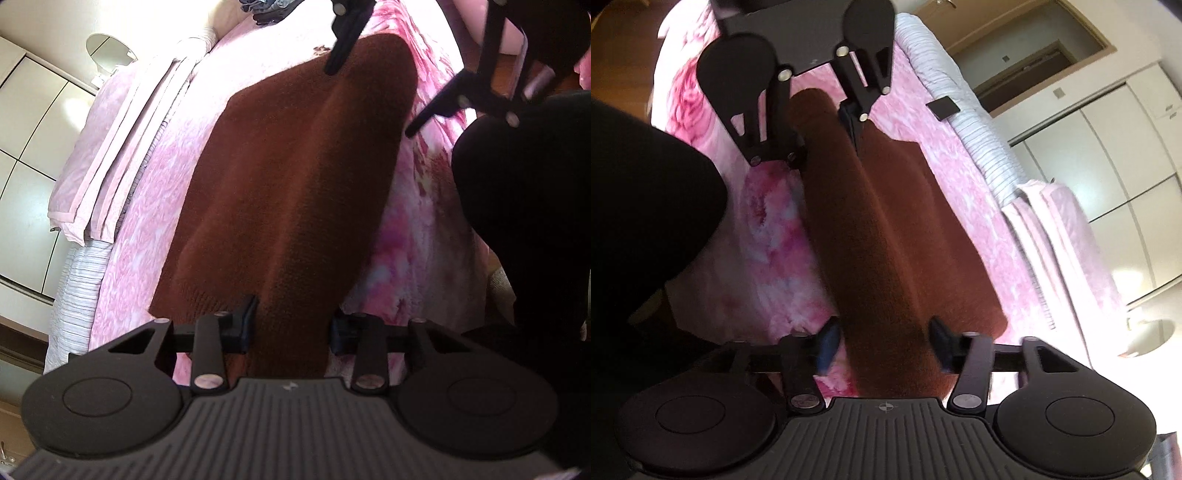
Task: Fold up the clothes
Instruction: 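Grasp the folded cardigan's end with the left gripper while the right gripper grasps it too, then lift the folded cardigan with both grippers and carry it to the clothes stack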
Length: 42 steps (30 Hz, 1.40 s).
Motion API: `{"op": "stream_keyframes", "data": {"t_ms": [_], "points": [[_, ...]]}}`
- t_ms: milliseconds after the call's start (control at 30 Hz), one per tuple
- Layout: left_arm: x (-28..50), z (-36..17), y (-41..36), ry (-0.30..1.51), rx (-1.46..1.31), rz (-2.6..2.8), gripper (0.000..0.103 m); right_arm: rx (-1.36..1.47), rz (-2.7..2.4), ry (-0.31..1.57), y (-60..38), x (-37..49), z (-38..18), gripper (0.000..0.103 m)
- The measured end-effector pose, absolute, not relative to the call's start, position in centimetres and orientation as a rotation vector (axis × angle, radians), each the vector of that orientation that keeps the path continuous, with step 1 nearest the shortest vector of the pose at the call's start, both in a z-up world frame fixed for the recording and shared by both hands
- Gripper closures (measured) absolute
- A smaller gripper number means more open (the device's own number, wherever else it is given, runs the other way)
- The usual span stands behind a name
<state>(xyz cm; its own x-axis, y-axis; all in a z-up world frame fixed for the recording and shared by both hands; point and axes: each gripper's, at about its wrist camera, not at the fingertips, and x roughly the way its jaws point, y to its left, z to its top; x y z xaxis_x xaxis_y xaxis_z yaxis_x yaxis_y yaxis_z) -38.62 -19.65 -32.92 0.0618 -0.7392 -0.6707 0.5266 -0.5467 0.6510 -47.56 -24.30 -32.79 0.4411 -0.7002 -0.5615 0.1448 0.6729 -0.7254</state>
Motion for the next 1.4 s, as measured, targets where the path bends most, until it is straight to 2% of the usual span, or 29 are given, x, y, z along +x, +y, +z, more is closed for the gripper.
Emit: {"op": "stream_keyframes", "data": {"t_ms": [367,900,967,1033,1133,1400], "points": [[-38.4,-33.0,-19.6,-0.237,1.364,-1.671,0.069,-0.655,-0.531,0.924,-24.6,-45.2,-33.3,0.045],[-38.5,-33.9,-18.7,-0.368,1.376,-1.659,0.066,-0.75,-0.623,1.029,-27.3,-47.3,-35.6,0.046],[-38.4,-33.9,-18.7,-0.368,1.374,-1.662,0.066,-0.749,-0.608,1.037,-27.4,-47.3,-35.7,0.053],[-38.3,-33.9,-18.6,-0.362,1.374,-1.672,0.067,-0.741,-0.596,1.038,-27.3,-47.4,-35.7,0.064],[-37.7,-33.2,-19.2,-0.338,1.378,-1.724,0.073,-0.711,-0.583,1.015,-27.5,-47.8,-35.2,0.071],[-35.9,-30.8,-21.1,-0.269,1.386,-1.873,0.079,-0.64,-0.502,0.951,-29.7,-48.0,-31.2,0.075]]}}
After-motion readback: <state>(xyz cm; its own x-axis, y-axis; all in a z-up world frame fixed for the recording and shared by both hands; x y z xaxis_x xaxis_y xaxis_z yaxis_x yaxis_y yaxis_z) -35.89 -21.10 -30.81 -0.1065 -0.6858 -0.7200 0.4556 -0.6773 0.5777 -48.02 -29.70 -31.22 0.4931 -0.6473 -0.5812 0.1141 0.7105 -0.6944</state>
